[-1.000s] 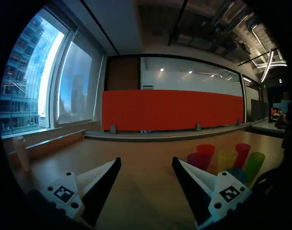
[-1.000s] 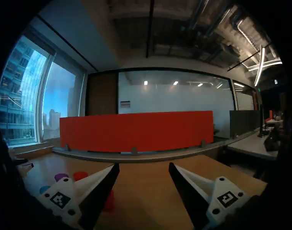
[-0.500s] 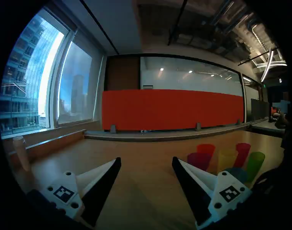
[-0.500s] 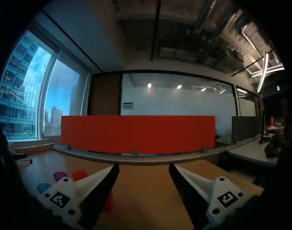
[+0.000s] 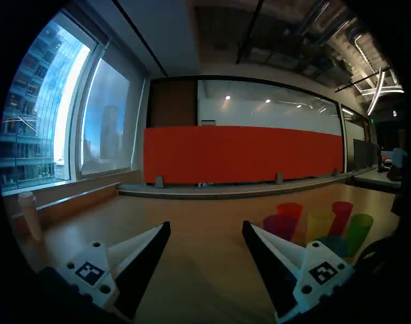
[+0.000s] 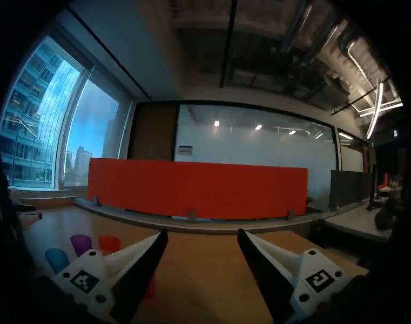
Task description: Pour water
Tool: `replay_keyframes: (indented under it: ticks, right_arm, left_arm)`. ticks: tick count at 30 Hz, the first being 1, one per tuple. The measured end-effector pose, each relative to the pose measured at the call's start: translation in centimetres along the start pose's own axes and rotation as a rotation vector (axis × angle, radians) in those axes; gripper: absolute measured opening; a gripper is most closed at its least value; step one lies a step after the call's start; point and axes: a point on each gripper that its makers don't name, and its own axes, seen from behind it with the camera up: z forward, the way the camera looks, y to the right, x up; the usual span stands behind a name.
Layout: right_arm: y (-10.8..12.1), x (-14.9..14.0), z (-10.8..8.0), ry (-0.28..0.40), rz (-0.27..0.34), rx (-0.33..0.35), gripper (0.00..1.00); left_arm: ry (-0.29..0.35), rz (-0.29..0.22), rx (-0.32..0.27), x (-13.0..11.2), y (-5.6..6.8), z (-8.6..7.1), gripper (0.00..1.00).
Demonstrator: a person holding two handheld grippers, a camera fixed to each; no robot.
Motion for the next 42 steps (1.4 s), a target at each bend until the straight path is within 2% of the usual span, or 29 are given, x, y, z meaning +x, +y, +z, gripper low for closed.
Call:
replay_keyframes:
  ticks: [11, 18, 26, 42]
  right_arm:
    - [0.5, -2.7, 0.4, 0.002, 0.022, -0.020, 1.00]
    - [1.6, -4.7, 0.3, -0.017, 0.024, -0.040, 1.00]
    - [2.6, -6.7, 0.5, -0.041, 0.056, -0.050, 1.00]
    - [2.7, -8.2, 0.7, -0.068, 0.049, -0.057, 1.00]
  left_arm:
    - [0.000, 0.000, 0.000, 0.0, 0.0, 0.0, 0.99]
    - [0.000, 0.000, 0.000, 0.0, 0.0, 0.0, 0.99]
    - [0.000, 0.000, 0.000, 0.0, 0.0, 0.0, 0.99]
    - [0.000, 0.000, 0.000, 0.0, -0.1, 0.0, 0.99]
